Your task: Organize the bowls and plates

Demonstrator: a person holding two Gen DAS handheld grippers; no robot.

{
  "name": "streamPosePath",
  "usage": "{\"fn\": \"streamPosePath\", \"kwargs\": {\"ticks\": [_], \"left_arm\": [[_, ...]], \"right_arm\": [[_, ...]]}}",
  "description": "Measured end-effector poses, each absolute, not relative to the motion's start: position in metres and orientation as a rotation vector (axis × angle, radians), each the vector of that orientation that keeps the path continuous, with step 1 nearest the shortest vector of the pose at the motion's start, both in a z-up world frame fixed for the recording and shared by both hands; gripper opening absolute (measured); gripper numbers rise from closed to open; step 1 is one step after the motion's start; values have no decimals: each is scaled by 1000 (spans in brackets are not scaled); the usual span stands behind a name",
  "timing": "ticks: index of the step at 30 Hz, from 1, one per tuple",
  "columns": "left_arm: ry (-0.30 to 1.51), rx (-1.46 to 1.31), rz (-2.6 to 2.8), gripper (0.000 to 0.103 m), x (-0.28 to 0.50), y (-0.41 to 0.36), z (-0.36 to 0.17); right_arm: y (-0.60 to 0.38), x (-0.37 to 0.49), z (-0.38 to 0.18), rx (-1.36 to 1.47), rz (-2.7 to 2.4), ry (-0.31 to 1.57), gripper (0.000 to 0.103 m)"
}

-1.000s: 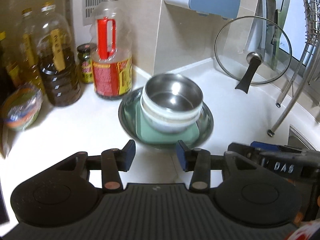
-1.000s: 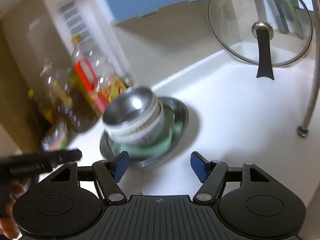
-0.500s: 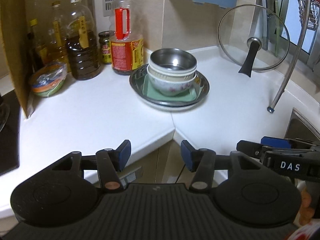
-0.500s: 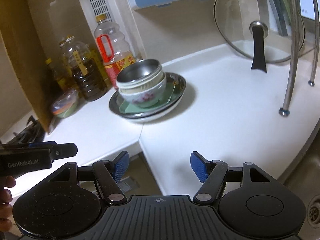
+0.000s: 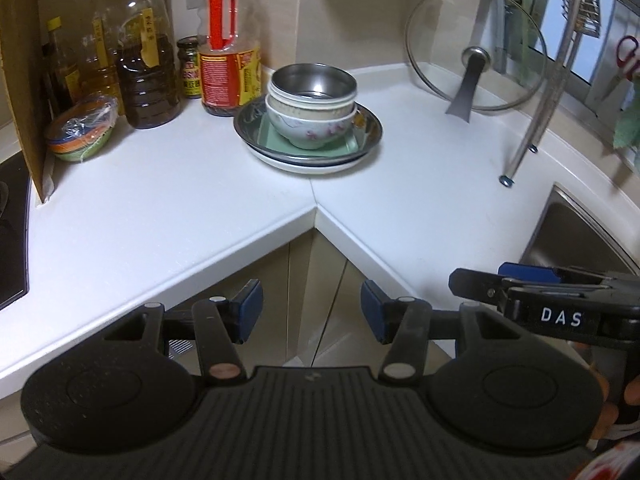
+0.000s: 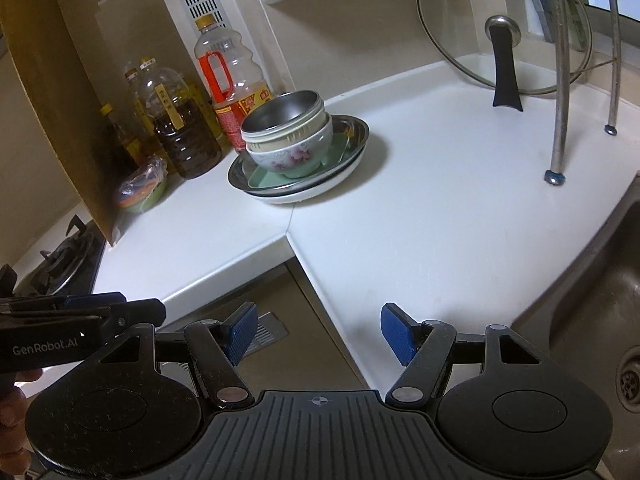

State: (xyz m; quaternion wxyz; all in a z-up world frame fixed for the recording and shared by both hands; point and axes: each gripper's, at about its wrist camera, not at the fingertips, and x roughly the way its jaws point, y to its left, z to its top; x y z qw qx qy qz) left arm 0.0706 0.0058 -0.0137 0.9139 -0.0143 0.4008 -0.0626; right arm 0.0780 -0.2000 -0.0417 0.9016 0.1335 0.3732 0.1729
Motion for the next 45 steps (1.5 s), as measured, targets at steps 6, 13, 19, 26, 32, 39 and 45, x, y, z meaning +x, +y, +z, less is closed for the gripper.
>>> {"fn": "streamPosePath", "kwargs": {"ticks": [6, 13, 19, 26, 32, 39, 45], "left_arm": [[829, -6, -167, 51, 65, 12, -13], [839, 8, -199, 51, 60, 26, -12], [843, 7, -217, 51, 58, 37, -13], [844, 6, -222, 51, 56, 43, -14], [848, 3, -227, 51, 56, 46, -15], [845, 5, -234, 51, 57, 46, -15], [845, 1, -238, 51, 57, 46, -15]], "right_arm": [[-193, 66, -38, 277, 316, 782, 68], [-171, 55, -36, 265, 298, 795, 68], [-157, 51, -35, 265, 284, 805, 68], [-147, 47, -34, 254, 268, 807, 68], [-143, 47, -35, 250, 261, 816, 68], [-141, 46, -33, 246, 249, 814, 68], [-141, 45, -34, 245, 244, 818, 68]]}}
